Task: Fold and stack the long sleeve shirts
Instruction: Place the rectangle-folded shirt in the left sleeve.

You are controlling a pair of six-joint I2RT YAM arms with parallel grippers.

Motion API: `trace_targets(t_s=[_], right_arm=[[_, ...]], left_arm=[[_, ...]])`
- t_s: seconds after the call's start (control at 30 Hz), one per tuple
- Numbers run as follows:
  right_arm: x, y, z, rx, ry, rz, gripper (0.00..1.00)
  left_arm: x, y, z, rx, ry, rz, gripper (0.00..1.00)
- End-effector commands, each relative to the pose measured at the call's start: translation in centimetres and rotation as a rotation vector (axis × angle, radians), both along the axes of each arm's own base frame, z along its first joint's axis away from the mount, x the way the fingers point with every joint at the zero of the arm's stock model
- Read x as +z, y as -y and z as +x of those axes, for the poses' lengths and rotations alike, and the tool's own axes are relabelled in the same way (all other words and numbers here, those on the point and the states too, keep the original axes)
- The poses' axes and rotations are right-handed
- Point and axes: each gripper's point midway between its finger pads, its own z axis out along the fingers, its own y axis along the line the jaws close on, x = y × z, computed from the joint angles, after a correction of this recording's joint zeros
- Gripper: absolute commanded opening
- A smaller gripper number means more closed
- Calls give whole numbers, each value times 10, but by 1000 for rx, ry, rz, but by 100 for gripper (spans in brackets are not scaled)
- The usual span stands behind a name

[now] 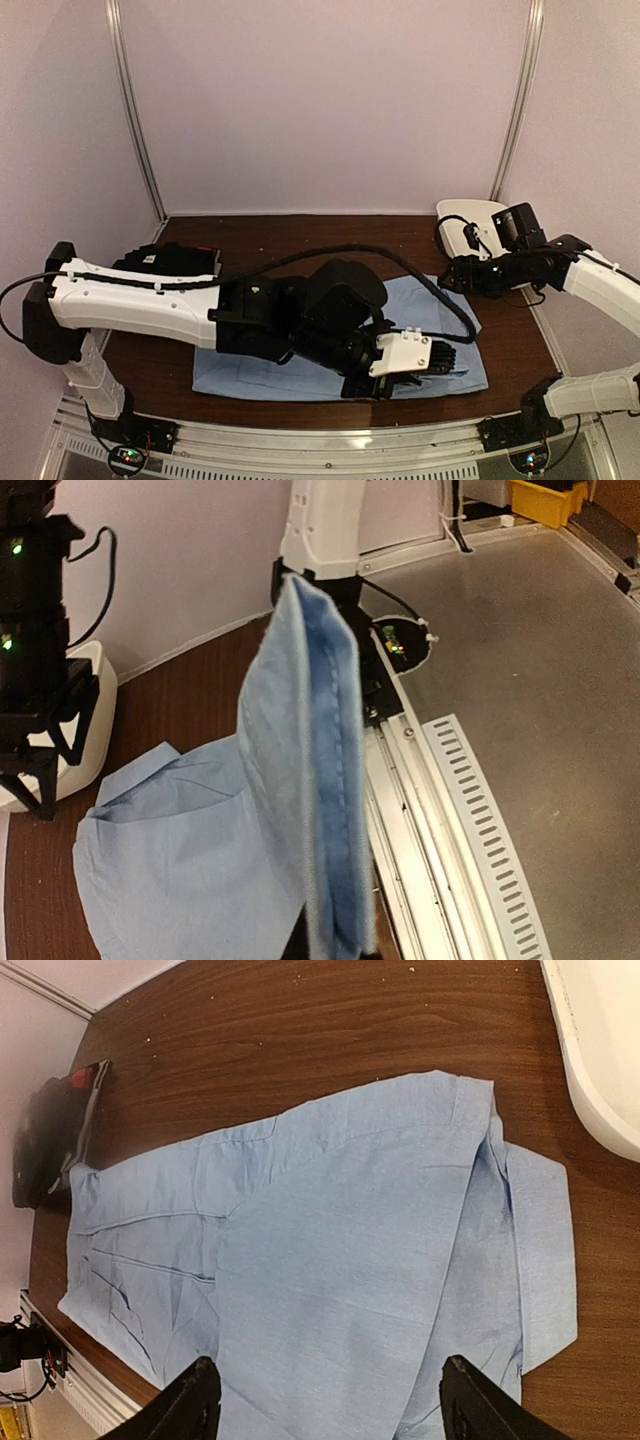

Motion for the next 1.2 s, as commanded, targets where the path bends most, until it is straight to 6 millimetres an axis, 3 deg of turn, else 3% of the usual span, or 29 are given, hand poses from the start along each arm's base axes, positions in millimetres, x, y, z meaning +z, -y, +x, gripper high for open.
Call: trace_targets(t_s=[0.0, 0.33, 0.57, 0.7, 0.9, 1.17], right_arm=[[-10, -1, 8, 9, 8, -5, 76], [-22, -5, 25, -5, 22, 5, 75], [-34, -6, 34, -15, 21, -1, 75], [-44, -10, 35, -4, 1, 5, 75], [-60, -16, 33, 20, -28, 26, 74], [-78, -31, 32, 72, -58, 93, 71]], left_arm=[[15, 0, 43, 93, -126, -79, 0], [15, -36, 126, 322, -359, -178, 0], [-11, -85, 205, 639, -450, -209, 0], [-23, -106, 239, 758, -468, -226, 0], [-53, -133, 270, 914, -489, -199, 0], [-79, -184, 291, 1131, -541, -205, 0]])
